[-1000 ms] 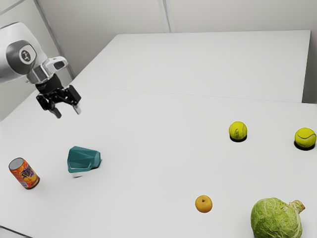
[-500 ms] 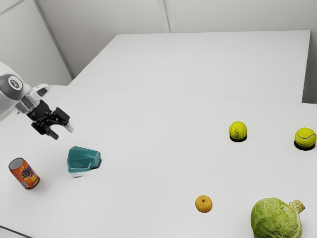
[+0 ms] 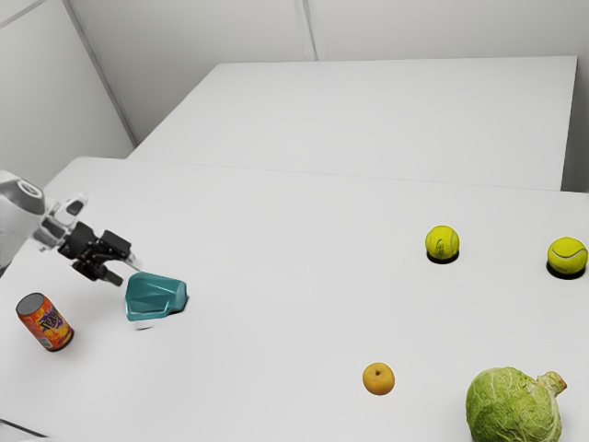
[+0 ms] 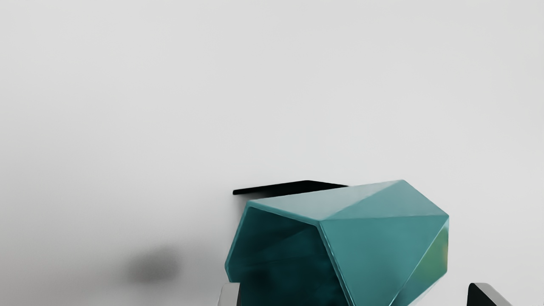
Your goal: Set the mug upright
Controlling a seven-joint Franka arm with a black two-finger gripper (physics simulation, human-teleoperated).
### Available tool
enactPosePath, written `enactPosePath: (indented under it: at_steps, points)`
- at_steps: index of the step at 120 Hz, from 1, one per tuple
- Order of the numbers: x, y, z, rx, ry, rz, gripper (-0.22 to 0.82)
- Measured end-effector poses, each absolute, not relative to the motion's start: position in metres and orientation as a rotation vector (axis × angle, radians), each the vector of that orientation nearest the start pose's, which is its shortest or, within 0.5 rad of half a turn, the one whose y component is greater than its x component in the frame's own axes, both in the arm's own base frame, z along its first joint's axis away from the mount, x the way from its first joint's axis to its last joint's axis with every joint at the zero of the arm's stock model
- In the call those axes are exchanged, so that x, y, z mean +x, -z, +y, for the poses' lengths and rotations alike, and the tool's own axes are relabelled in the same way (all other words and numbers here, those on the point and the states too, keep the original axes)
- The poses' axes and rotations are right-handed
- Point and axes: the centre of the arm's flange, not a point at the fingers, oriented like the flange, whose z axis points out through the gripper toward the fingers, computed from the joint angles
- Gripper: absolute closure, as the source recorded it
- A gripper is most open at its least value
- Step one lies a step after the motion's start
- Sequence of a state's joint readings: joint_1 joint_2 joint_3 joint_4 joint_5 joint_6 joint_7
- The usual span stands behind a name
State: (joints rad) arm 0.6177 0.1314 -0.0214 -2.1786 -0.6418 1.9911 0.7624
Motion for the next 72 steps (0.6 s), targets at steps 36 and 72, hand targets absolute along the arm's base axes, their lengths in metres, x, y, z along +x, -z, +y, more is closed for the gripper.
enactPosePath:
  at_steps: [36, 72]
  points:
    - [0.443, -0.289, 0.255, 2.393, -0.214, 0.234, 0.03]
    - [0.44, -0.278, 0.246, 2.324, -0.255, 0.171, 0.05]
